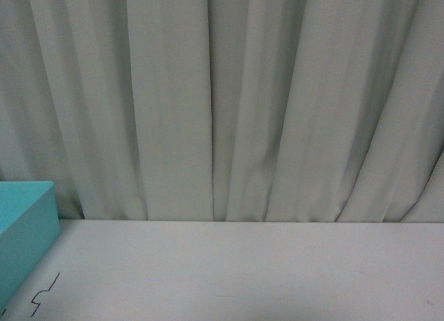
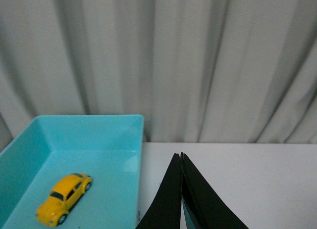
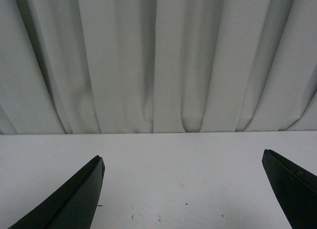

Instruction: Wind up and store yellow beetle toy

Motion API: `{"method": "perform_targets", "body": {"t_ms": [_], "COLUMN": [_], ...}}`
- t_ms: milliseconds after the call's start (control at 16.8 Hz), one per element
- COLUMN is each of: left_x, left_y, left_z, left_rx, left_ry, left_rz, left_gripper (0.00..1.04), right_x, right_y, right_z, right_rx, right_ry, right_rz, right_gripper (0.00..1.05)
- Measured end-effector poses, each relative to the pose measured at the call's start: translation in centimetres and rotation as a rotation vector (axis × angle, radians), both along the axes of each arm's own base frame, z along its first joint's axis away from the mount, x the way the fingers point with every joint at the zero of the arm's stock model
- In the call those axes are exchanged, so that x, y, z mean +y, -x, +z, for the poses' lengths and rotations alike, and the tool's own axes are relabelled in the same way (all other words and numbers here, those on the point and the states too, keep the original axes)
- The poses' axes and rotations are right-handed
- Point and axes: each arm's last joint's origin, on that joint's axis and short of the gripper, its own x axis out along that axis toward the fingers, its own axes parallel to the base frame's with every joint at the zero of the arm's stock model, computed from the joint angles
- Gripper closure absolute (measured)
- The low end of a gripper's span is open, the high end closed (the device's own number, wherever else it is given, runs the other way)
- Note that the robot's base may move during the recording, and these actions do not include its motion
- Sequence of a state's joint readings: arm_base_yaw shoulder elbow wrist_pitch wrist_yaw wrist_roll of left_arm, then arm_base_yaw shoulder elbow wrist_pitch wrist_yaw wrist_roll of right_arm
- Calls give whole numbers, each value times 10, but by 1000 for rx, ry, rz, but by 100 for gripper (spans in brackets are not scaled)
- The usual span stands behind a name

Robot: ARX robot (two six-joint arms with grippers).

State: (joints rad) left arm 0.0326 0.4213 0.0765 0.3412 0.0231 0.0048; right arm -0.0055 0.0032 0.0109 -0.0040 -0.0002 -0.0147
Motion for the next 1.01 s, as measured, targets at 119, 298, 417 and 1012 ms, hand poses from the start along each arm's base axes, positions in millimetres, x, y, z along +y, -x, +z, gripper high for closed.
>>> {"method": "perform_targets", "body": {"t_ms": [119,298,417,1012], "left_x": [-4,-3,-3,-3], "left_y": [4,10,12,29], "left_z": [-5,-8,-16,-19], "left_rx": [3,-4,-3,-2], "left_ry": [1,0,1,1], "left_rz": [-13,-8,-8,-10], "left_gripper": [103,103,103,103], "right_x": [0,0,0,0], "right_y": [0,0,0,0], "right_z": [0,0,0,0], "right_rx": [0,0,0,0], "right_ry": [0,0,0,0], "right_rz": [-1,0,0,0], "right_gripper": [7,7,7,7]}}
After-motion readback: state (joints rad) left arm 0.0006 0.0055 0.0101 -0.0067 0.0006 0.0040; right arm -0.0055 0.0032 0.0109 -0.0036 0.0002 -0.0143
